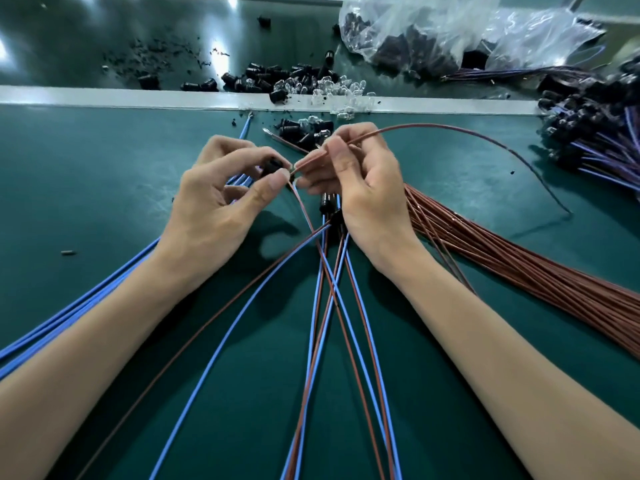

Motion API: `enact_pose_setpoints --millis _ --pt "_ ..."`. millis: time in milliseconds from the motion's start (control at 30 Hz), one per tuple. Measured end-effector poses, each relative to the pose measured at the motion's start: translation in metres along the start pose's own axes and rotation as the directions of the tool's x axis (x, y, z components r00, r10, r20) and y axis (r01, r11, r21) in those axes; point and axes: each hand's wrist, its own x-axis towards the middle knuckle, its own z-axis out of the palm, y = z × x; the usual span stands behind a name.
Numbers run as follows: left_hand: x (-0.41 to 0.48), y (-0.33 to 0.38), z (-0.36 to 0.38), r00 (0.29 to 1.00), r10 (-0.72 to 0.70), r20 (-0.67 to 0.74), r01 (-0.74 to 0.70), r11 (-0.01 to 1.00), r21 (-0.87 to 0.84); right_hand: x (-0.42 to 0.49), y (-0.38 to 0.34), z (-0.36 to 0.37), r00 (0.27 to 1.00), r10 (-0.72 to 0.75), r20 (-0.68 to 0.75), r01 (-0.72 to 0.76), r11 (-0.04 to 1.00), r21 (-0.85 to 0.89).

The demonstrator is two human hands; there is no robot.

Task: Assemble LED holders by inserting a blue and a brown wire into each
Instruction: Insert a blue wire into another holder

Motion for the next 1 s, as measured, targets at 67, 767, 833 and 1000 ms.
enact_pose_setpoints --millis 67,767,833,1000 --pt "0.0016 -0.0034 -0.0014 0.999 0.013 -0.05 -0.011 0.999 0.03 -0.0003 -0.0005 -0.0002 1.0 0.005 -0.015 -0.004 0.999 0.032" --pt "0.0039 -0.006 -0.003 0.987 -0.143 -0.079 0.121 0.966 -0.23 0.0037 -0.0011 -0.0055 0.994 0.031 -0.103 -0.018 0.992 0.126" --pt "0.0033 -0.005 -0.0036 0.987 -0.145 -0.065 0.127 0.966 -0.223 0.0027 -0.0006 -0.0042 0.998 0.031 -0.057 -0.023 0.991 0.13" --pt "0.0024 -0.0014 -0.0005 0.99 -0.139 0.016 0.139 0.96 -0.242 -0.0011 0.0 0.0021 1.0 0.005 0.001 -0.005 0.992 0.127"
